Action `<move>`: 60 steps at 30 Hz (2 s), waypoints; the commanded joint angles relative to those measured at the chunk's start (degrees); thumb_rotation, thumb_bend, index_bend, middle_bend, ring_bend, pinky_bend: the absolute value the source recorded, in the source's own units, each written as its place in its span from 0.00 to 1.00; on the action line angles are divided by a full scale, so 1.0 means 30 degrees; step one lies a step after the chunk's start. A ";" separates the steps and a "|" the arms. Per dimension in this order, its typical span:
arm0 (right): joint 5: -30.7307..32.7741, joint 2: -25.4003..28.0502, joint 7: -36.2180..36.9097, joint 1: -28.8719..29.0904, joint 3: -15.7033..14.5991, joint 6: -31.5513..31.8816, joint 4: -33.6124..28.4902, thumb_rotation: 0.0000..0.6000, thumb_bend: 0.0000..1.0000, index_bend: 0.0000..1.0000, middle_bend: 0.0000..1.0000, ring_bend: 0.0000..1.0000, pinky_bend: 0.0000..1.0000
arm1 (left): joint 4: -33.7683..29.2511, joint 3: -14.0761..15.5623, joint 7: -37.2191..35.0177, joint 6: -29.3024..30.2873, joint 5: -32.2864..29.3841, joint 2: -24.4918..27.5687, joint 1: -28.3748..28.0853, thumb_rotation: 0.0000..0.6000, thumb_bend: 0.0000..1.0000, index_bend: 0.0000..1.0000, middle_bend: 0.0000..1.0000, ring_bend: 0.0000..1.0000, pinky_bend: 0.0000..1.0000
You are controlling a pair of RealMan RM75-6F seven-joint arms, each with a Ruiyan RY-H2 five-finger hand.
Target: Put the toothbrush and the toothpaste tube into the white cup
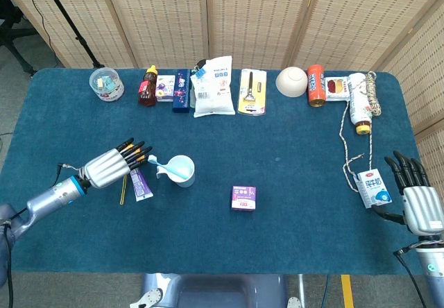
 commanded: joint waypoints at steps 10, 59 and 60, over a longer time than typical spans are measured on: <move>-0.0123 0.0027 0.0419 -0.0050 0.0170 -0.0234 0.0172 1.00 0.06 0.00 0.00 0.00 0.00 | 0.0026 0.0424 0.0519 -0.0516 -0.0604 -0.0716 -0.0405 1.00 0.27 0.21 0.10 0.08 0.27; -0.1268 -0.0023 0.0956 -0.0102 0.0112 -0.0311 -0.0226 1.00 0.06 0.02 0.00 0.00 0.00 | 0.0126 -0.0704 -0.0557 0.9642 -0.3569 0.3026 0.1717 1.00 0.35 0.67 0.50 0.38 0.45; -0.1271 -0.0020 0.0956 -0.0105 0.0110 -0.0310 -0.0232 1.00 0.06 0.02 0.00 0.00 0.00 | 0.0020 -0.0786 -0.0577 0.9783 -0.3632 0.3088 0.1703 1.00 0.35 0.67 0.50 0.38 0.45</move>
